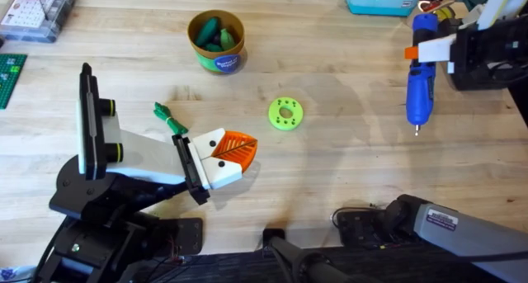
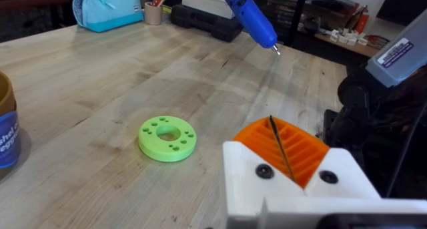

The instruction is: Pick up the gripper from the table and insert it into the empty holder that is missing its gripper. Then pick up a screw, insert it into the mounting hole, and use the screwdriver to tighten it. Finally, clean up the table by picking up the vegetable and placing it into the bucket.

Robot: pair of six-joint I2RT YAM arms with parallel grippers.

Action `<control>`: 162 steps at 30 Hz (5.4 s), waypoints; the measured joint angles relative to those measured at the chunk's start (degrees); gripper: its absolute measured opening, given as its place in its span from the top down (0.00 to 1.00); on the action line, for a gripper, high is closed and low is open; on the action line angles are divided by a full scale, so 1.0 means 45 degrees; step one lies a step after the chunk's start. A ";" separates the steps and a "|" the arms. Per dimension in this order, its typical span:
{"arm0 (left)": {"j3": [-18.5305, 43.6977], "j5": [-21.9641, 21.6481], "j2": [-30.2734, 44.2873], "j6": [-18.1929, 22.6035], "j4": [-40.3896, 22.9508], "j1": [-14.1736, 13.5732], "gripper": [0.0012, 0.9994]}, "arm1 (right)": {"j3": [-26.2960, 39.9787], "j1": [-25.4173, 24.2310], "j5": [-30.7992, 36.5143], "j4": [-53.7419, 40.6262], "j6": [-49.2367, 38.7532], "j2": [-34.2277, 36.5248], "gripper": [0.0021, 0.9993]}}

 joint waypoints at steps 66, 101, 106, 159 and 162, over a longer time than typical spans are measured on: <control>0.0000 0.0005 0.0000 -0.0008 -0.0044 0.0000 0.99 | -0.7479 0.3299 -0.4315 1.1446 0.8594 -1.0430 0.96; 0.0000 0.0005 0.0000 -0.0008 -0.0044 0.0000 0.99 | -0.7876 1.4816 0.0258 2.2393 1.0462 -0.4310 0.96; 0.0000 0.0005 0.0000 -0.0003 -0.0044 0.0000 0.99 | -0.7876 1.5523 0.0847 2.2403 1.0647 -0.4021 0.96; 0.0000 0.0005 0.0000 -0.0007 -0.0044 0.0000 0.99 | -0.7457 1.6835 0.1666 2.0193 0.8863 -0.3426 0.96; 0.0000 0.0005 0.0000 -0.0007 -0.0044 0.0000 0.99 | -0.7375 1.6833 0.1671 2.0131 0.8850 -0.3426 0.96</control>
